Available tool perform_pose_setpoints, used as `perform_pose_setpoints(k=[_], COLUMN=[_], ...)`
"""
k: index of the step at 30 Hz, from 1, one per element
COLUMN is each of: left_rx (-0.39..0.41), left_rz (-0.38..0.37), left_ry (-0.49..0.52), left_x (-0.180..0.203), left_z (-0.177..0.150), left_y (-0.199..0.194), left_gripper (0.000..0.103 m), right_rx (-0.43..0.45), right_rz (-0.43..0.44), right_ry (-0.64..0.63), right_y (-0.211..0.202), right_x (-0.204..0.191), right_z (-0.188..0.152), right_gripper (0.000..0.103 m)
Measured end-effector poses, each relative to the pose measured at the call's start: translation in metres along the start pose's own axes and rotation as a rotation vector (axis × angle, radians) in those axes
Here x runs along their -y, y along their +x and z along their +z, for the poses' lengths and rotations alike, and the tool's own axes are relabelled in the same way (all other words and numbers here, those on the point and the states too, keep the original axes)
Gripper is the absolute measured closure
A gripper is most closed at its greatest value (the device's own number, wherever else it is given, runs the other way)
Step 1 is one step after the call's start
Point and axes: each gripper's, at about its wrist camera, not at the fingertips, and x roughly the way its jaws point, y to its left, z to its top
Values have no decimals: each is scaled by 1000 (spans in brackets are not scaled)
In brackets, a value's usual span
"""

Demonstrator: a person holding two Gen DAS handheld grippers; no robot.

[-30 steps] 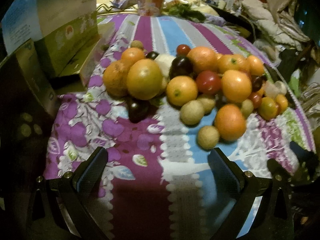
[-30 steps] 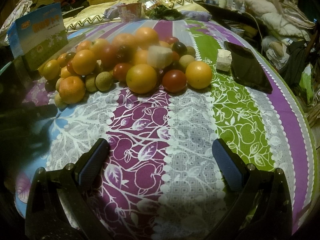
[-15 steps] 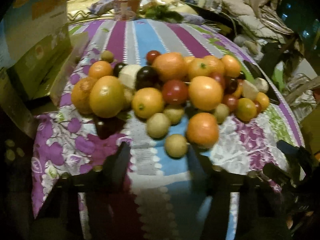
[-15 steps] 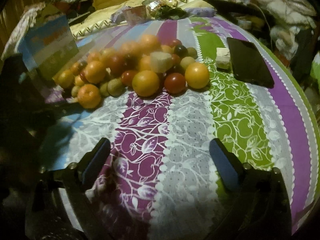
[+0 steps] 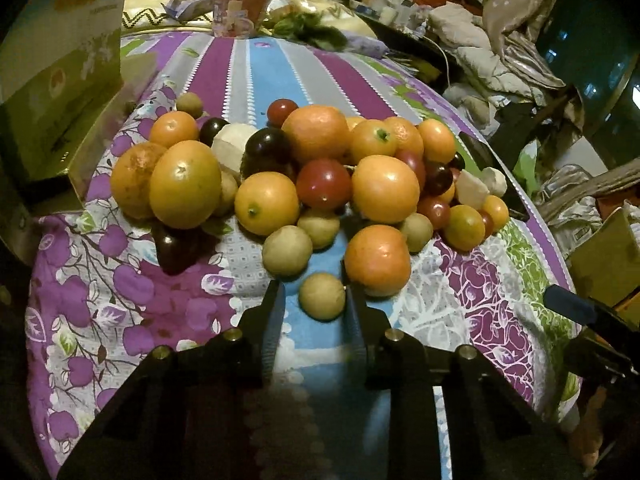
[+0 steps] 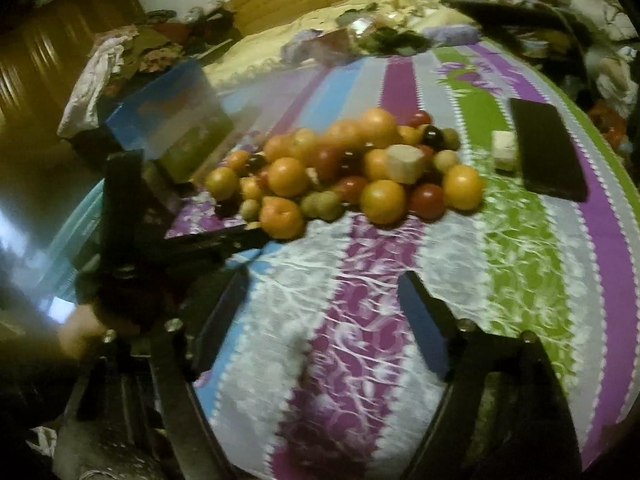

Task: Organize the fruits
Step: 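Grasp a mandarin with the right tool while the left tool grasps a tan round fruit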

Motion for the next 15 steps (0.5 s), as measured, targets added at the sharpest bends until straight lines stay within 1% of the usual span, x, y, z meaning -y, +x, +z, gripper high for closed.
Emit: perform_pose_setpoints(k=[1,2,3,4,6,12,15], left_rx=[-3,-3,-3,-3,17,90,104], left_rz=[3,-1,-14,-14,-5,54,77], left_ry=[-1,-7,-16,-21,-25,-59,-75], left_x=[0,0,-1,0,0,-8,-15], left_z=[0,1,0,1,1,-2,-5], left_y=[0,-1,-2,-4,-13,-52,-64], left_gripper=[73,75,80,80,80,80,80], right_rx=[-10,-20,-26,-33,-44,-54,-68], right_rz=[16,33,40,42,48,45,20], right_ry=[2,4,4,-2,-4,-10,-37], right_y=[3,7,9,15,23,49,65], right_x=[-2,-5,-7,-10,-13,-26,-35], right_z=[1,1,1,2,4,14,16], right_gripper=[38,40,44,47,49,49,49])
